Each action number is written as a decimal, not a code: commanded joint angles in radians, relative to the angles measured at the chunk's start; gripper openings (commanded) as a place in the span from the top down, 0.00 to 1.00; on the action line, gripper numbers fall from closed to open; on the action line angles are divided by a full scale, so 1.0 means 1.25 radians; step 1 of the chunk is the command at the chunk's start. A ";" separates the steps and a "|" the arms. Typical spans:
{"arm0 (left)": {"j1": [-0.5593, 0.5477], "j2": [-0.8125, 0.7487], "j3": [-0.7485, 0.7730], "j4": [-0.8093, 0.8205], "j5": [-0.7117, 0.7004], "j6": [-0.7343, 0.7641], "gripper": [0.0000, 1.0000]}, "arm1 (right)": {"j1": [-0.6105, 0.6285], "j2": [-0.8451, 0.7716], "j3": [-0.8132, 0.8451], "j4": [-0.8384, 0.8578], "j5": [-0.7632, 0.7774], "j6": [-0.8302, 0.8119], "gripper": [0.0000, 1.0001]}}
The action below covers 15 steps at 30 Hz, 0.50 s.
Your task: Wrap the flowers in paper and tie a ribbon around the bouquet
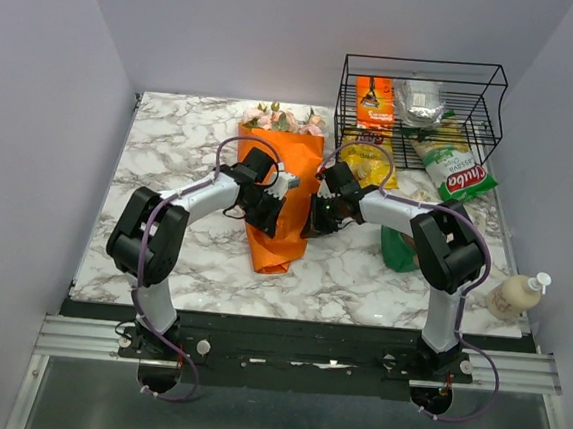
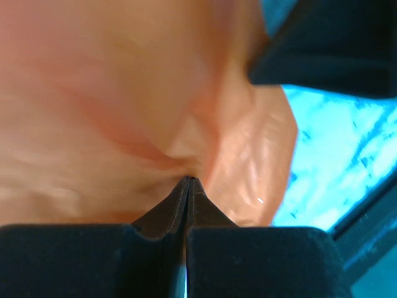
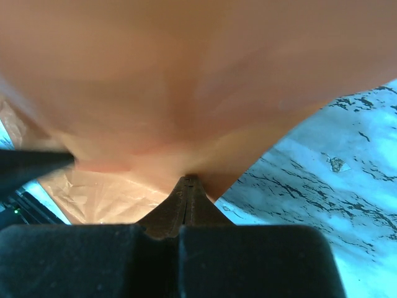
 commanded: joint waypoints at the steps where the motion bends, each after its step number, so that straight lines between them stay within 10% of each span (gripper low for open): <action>1: -0.024 -0.058 -0.033 -0.046 0.033 0.035 0.92 | -0.003 0.028 0.017 -0.022 0.032 -0.011 0.99; 15: -0.052 0.037 -0.105 -0.013 0.029 0.071 0.92 | -0.003 -0.028 0.029 -0.042 0.054 -0.011 0.99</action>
